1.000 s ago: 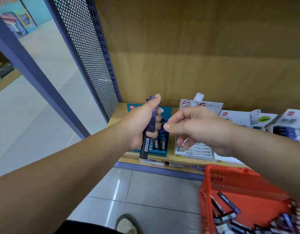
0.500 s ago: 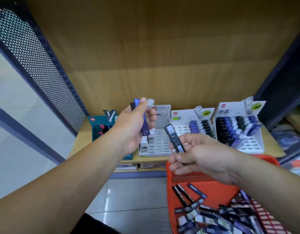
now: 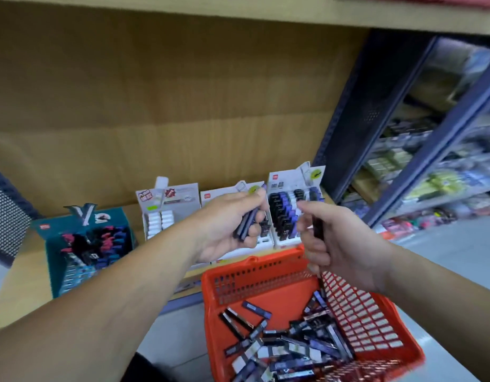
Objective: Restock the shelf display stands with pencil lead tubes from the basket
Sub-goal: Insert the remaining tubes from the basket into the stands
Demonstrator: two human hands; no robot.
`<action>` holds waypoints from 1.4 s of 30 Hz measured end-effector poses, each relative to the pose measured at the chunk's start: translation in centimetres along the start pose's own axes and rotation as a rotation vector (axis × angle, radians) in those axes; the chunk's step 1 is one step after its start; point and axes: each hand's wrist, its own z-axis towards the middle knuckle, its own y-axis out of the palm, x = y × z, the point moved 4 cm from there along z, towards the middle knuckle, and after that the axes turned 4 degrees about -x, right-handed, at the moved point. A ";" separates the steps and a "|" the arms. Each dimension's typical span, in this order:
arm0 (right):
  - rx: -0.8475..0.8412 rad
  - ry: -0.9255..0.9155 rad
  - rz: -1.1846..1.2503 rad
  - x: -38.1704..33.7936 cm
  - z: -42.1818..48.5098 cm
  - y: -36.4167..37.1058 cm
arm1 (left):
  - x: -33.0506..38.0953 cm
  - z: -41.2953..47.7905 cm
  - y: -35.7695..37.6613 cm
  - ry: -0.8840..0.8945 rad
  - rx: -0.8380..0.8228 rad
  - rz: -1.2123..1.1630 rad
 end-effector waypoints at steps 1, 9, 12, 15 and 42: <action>-0.004 0.008 0.031 -0.2 0.0 -0.4 | -0.1 -0.1 0.4 0.004 0.005 0.058; 0.103 -0.067 0.026 -0.5 5.9 -2.5 | -1.0 3.7 0.7 0.069 0.078 0.165; 0.041 -0.147 0.008 -1.0 8.6 -2.9 | -1.6 5.4 0.2 0.066 0.097 0.235; 0.031 -0.220 -0.144 -1.2 11.1 -3.4 | -1.5 6.9 -0.2 0.040 0.073 0.309; 0.079 -0.261 -0.455 1.2 19.4 -11.6 | -3.7 13.4 -4.7 -0.153 0.202 0.748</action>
